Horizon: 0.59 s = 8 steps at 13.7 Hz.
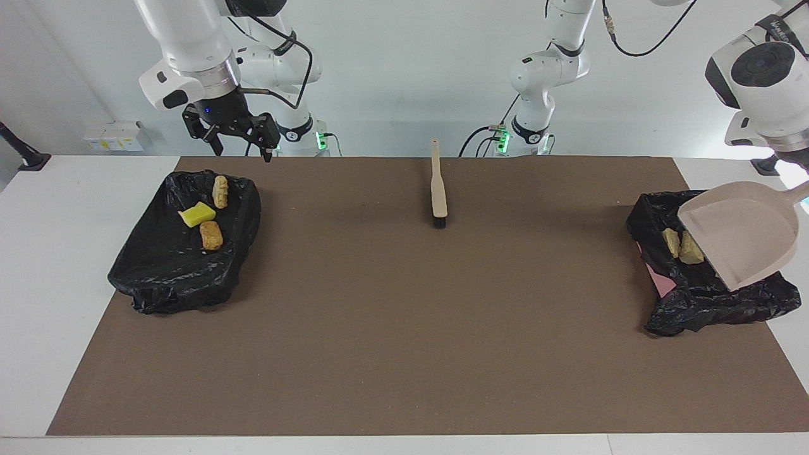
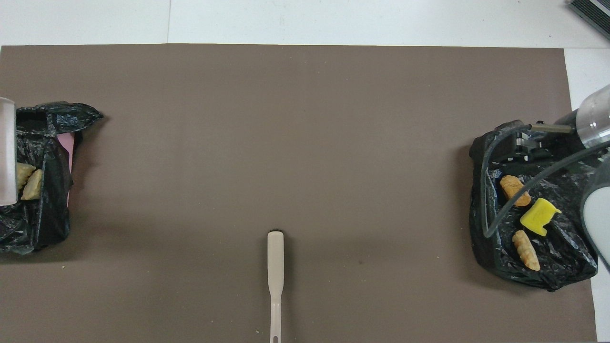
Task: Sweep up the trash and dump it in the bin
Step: 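Tip the dustpan over the bag while the right gripper drops the brush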
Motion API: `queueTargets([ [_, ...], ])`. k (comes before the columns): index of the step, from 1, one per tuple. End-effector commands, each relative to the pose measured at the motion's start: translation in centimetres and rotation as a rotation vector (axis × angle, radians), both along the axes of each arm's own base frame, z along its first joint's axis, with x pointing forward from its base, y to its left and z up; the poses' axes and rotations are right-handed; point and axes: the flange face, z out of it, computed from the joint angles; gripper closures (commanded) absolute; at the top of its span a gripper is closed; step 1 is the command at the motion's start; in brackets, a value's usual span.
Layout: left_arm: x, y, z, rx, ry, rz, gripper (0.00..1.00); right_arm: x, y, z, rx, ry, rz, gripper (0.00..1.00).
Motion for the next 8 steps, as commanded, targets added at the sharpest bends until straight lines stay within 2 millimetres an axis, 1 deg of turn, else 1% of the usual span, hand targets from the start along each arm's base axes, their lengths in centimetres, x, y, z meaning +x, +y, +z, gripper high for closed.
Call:
queueTargets([
  [1,-0.4,-3.0,0.1,-0.089,-0.061,0.092,1.0,-0.3,-1.3,0.5,0.005,0.009,0.05,0.0],
  [2,-0.5,-4.0,-0.3,-0.129,-0.078,0.135,1.0,-0.6,-1.4,0.4,0.003,0.015,0.05,0.0],
  [4,-0.9,-5.0,-0.8,-0.216,-0.141,0.253,1.0,-0.9,-2.4,0.1,0.002,0.024,0.03,0.0],
  [6,-1.3,-6.3,-1.7,-0.31,-0.183,0.372,1.0,-1.1,-2.4,0.0,0.002,0.029,0.03,0.0],
  [8,-1.9,-7.5,-2.4,-0.432,-0.219,0.52,1.0,-2.0,-2.6,-0.5,-0.001,0.045,0.029,0.0],
])
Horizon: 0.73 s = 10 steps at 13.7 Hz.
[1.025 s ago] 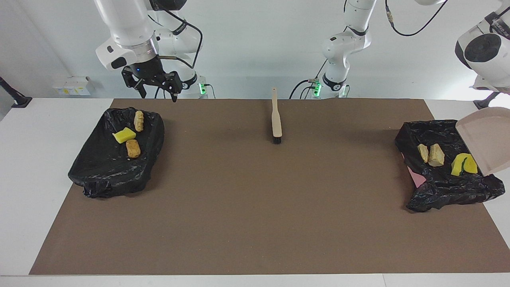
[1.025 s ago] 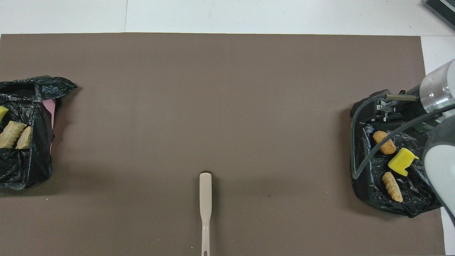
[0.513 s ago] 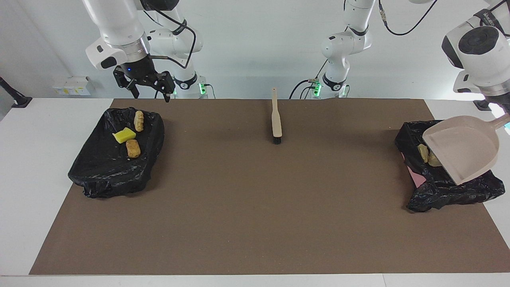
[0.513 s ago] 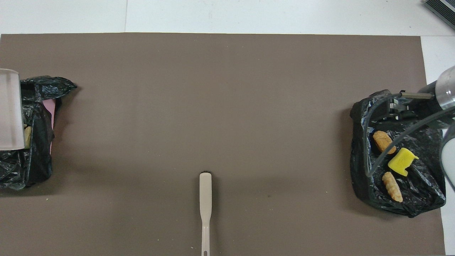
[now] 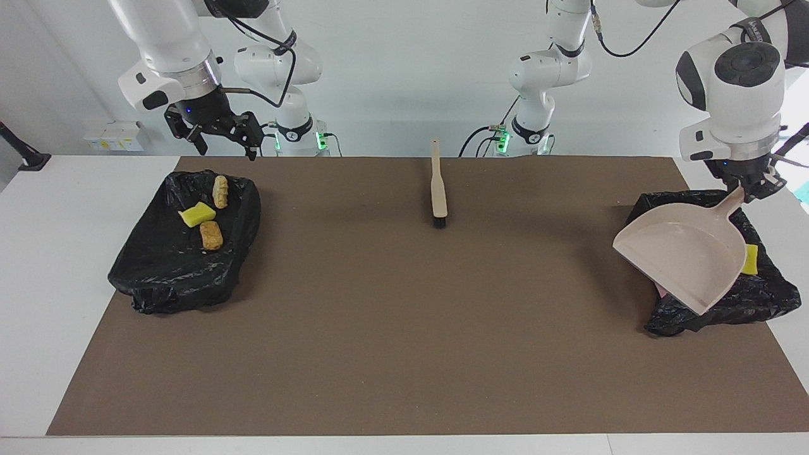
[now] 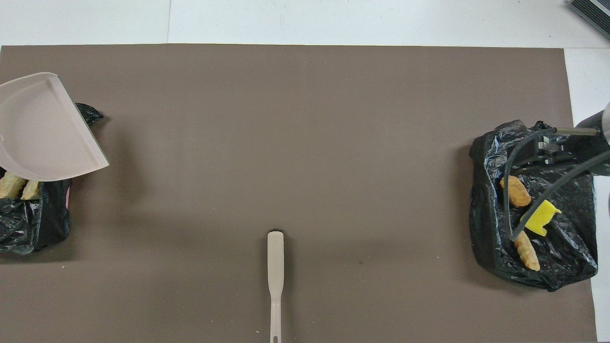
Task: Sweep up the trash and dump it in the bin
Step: 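Bring the empty dustpan back and lower it onto the mat with the left gripper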
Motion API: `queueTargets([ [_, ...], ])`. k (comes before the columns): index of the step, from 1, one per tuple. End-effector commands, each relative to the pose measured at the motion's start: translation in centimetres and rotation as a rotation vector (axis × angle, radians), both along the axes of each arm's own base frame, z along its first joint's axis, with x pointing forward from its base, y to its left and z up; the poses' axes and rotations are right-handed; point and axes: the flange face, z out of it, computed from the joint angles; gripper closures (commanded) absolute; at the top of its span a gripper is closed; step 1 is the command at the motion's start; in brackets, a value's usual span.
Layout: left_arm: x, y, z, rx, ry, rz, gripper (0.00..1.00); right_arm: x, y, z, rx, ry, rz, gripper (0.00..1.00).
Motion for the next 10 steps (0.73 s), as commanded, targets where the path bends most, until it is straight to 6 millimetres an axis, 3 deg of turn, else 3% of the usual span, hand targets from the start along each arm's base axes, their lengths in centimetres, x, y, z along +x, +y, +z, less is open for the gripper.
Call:
queueTargets([
  [1,-1.4,-2.0,-0.3,-0.142,-0.041,0.178,1.0,-1.8,-0.6,-0.6,0.0,0.026,0.026,0.0],
  [8,-2.4,-13.0,-1.0,-0.339,-0.126,0.534,1.0,-1.6,-1.2,-0.6,0.02,0.018,0.044,0.0],
  [10,-2.9,-18.7,-1.7,-0.376,-0.125,0.61,1.0,-1.6,-1.2,-0.6,0.018,0.018,0.044,0.0],
])
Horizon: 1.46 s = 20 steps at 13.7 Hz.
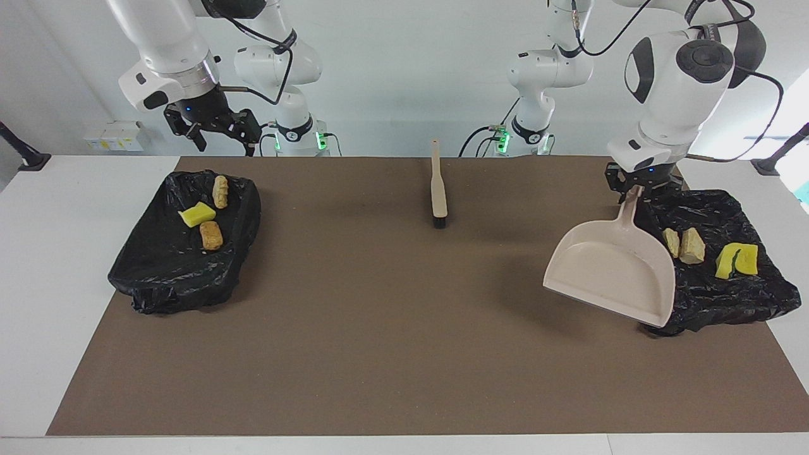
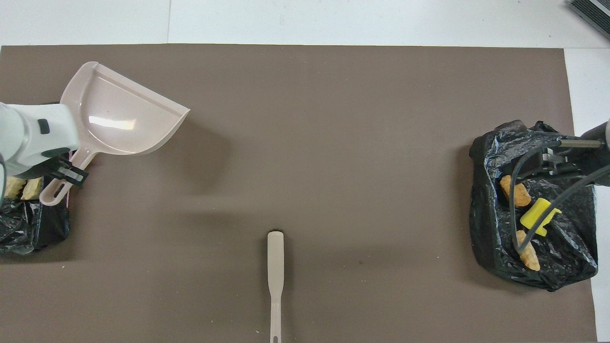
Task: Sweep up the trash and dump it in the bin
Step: 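Bring the empty dustpan back and lower it onto the mat with the left gripper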
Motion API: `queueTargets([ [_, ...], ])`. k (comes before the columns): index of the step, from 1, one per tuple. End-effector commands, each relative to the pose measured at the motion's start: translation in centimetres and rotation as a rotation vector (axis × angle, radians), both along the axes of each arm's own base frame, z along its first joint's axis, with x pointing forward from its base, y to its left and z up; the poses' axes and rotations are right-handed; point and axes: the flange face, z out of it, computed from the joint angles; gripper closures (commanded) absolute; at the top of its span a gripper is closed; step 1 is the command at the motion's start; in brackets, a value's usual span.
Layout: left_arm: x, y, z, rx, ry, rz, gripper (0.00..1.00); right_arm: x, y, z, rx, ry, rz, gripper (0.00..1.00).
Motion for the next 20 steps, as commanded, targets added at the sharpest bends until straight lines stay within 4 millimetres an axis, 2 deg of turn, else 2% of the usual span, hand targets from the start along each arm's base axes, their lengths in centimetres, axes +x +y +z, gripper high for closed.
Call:
queueTargets([
  [1,-1.6,-6.2,-0.4,-0.032,-0.011,0.11,1.0,-0.7,-0.4,-0.1,0.016,0.0,0.026,0.0],
  [3,-2.5,-11.9,-1.7,-0.078,0.006,0.198,1.0,-0.6,-0.5,-0.1,0.016,0.0,0.024,0.0],
  [6,-3.5,-18.6,-3.6,-0.119,-0.008,0.26,1.0,-0.5,-0.3,0.0,0.016,-0.013,0.026,0.0],
  [7,-3.8,-20.1,-4.3,-0.128,-0.002,0.273,1.0,-0.5,-0.3,0.1,0.016,-0.014,0.026,0.0],
  [9,-4.4,-24.0,-7.6,-0.122,0.028,0.279,1.0,-0.4,-0.4,0.0,0.016,-0.016,0.025,0.0],
  [14,-3.7,-27.7,-13.0,-0.184,0.038,0.356,1.0,-0.4,-0.3,0.1,0.016,-0.019,0.026,0.0],
  [16,-3.3,-28.1,-14.0,-0.198,0.028,0.363,1.0,-0.4,-0.2,0.1,0.016,-0.017,0.028,0.0],
  [18,-3.7,-29.2,-15.1,-0.2,0.027,0.35,1.0,-0.4,-0.2,0.0,0.016,-0.016,0.028,0.0],
  [20,-4.2,-29.3,-16.2,-0.189,0.039,0.347,1.0,-0.4,-0.2,0.0,0.016,-0.016,0.028,0.0],
])
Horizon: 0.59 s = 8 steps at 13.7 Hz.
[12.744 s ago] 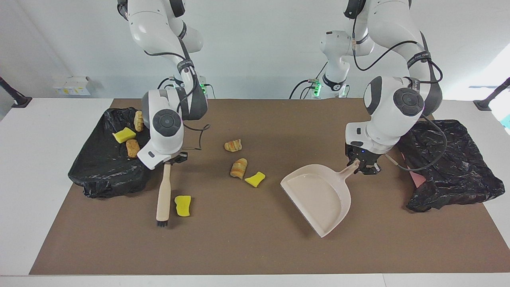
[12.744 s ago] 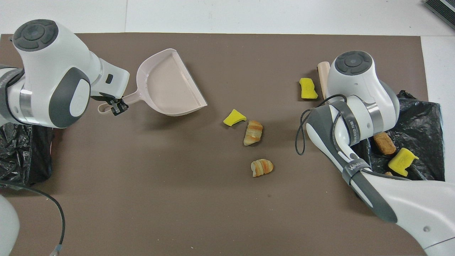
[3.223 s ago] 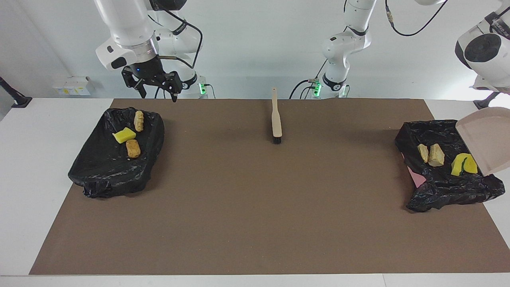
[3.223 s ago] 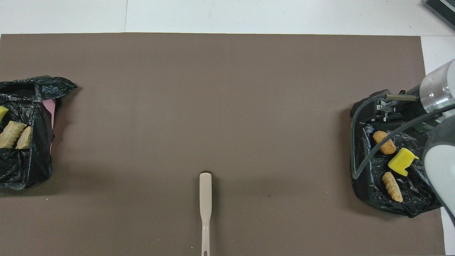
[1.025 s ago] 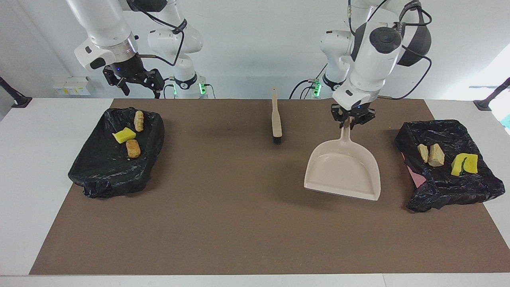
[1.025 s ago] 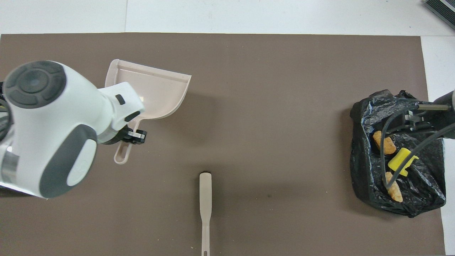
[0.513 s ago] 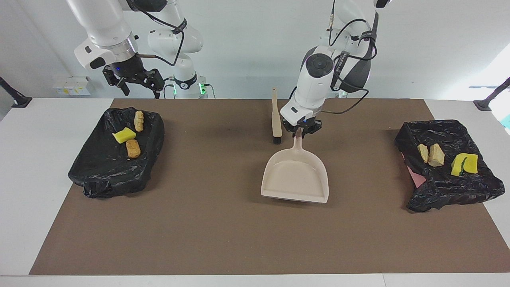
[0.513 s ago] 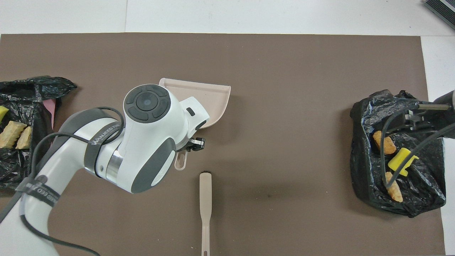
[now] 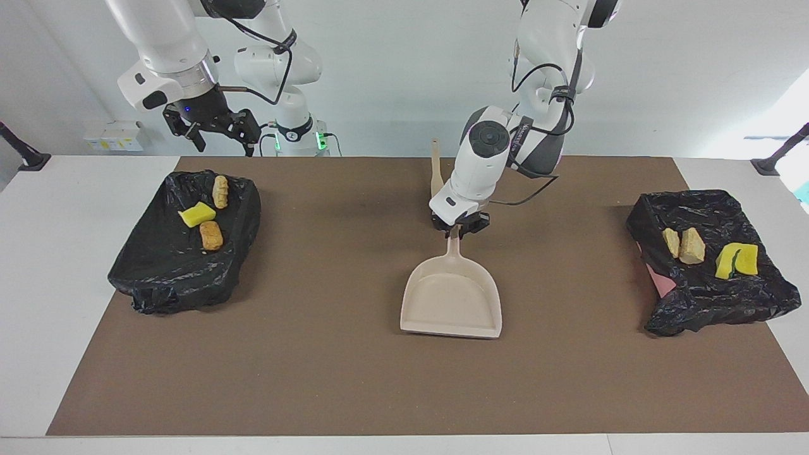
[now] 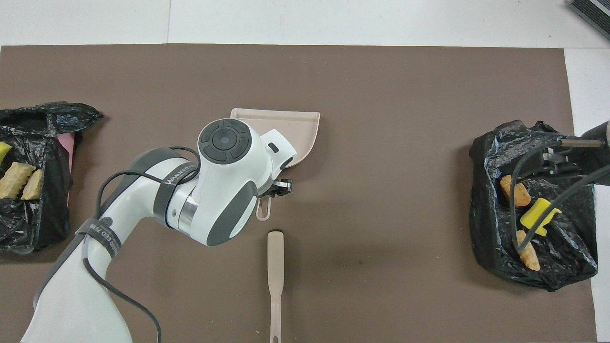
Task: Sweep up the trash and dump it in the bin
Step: 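Bring the empty dustpan back and lower it onto the mat with the left gripper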
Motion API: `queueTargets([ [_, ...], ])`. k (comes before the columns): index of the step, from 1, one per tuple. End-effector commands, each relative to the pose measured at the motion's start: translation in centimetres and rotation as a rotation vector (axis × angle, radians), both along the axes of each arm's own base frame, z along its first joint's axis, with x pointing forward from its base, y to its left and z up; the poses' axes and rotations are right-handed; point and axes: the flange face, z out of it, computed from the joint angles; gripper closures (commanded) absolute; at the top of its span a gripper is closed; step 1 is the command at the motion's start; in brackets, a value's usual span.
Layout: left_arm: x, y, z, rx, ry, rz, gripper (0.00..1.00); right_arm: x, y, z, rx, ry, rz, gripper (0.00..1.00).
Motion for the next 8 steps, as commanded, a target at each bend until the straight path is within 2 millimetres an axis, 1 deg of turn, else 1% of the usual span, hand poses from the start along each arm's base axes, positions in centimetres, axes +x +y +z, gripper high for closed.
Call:
queueTargets([
  [1,-1.1,-0.6,-1.1,-0.012,-0.011,0.011,1.0,-0.5,-0.2,0.0,0.016,-0.012,0.028,0.0],
  [3,-0.8,-0.6,-1.2,-0.021,-0.028,0.044,1.0,-0.5,-0.2,0.1,0.016,-0.013,0.026,0.0],
  [4,-0.7,-0.5,-1.3,-0.022,-0.029,0.036,0.7,-0.5,-0.2,0.1,0.016,-0.013,0.026,0.0],
  [5,-0.6,-0.3,-1.4,-0.02,-0.026,0.051,0.16,-0.5,-0.2,0.1,0.015,-0.013,0.023,0.0],
  [6,-0.5,-0.2,-1.5,-0.017,-0.022,0.053,0.0,-0.5,-0.2,0.1,0.015,-0.013,0.02,0.0],
  [7,-0.3,0.1,-1.0,-0.021,-0.029,0.046,0.0,-0.5,-0.2,0.1,0.015,-0.012,0.025,0.0],
  [8,0.3,1.0,-0.1,-0.023,-0.036,0.06,0.0,-0.5,-0.2,0.1,0.014,-0.013,0.023,0.0],
])
